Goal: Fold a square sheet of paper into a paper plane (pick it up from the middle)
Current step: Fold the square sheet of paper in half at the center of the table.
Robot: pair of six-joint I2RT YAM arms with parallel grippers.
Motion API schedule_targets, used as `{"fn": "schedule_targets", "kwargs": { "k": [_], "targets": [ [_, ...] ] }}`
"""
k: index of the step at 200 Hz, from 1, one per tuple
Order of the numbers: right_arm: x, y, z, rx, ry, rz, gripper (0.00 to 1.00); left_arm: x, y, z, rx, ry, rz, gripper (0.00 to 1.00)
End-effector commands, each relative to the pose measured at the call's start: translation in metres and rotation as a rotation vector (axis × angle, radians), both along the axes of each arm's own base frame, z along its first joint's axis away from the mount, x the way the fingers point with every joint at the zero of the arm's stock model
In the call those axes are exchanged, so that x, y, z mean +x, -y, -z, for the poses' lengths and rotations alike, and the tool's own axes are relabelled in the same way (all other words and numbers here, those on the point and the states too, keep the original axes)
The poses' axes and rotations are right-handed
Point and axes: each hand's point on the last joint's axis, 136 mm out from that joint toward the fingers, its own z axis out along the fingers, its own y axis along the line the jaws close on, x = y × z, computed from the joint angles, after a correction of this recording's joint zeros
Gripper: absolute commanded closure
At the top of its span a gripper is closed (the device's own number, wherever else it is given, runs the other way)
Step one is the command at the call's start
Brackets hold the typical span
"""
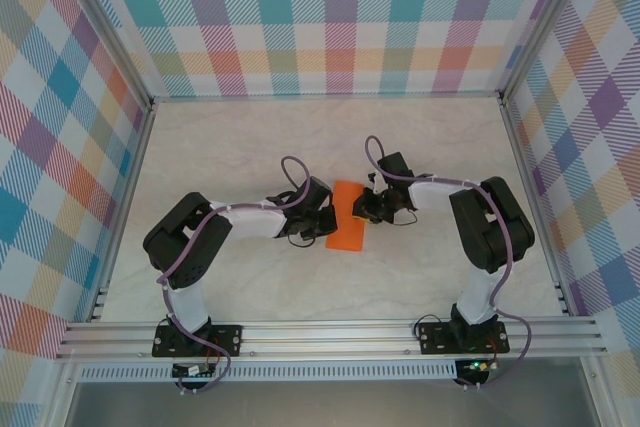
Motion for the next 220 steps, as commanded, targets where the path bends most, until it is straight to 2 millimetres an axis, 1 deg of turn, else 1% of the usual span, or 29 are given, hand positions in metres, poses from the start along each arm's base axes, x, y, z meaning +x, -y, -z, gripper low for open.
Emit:
{"fn": "schedule_targets", "kwargs": {
  "k": [1,27,49,78,92,123,138,179,220],
  "targets": [
    [0.026,-0.005,-0.027,0.034,0.079,0.010,0.83,-0.038,-0.034,0.052,0.186,-0.147,0.020,1.00],
    [0.037,0.000,-0.007,0.023,0.047,0.037,0.84,-0.038,-0.035,0.053,0.189,-0.149,0.020,1.00],
    [0.044,0.007,0.005,0.007,0.032,0.062,0.84,-0.039,-0.035,0.052,0.190,-0.151,0.025,1.00],
    [0.047,0.017,0.020,-0.031,0.006,0.094,0.84,-0.041,-0.036,0.053,0.194,-0.154,0.027,1.00],
    [0.049,0.017,0.017,-0.025,0.010,0.097,0.84,-0.041,-0.036,0.053,0.194,-0.154,0.028,1.00],
    [0.058,0.009,-0.014,0.034,0.067,0.088,0.83,-0.041,-0.037,0.053,0.193,-0.155,0.028,1.00],
    [0.063,0.009,-0.020,0.024,0.091,0.088,0.83,-0.041,-0.037,0.053,0.194,-0.156,0.028,1.00],
    [0.075,0.016,-0.002,-0.009,0.069,0.116,0.83,-0.041,-0.037,0.052,0.193,-0.155,0.028,1.00],
    [0.077,0.024,0.019,-0.062,0.029,0.144,0.84,-0.041,-0.037,0.052,0.193,-0.153,0.028,1.00]
  ]
}}
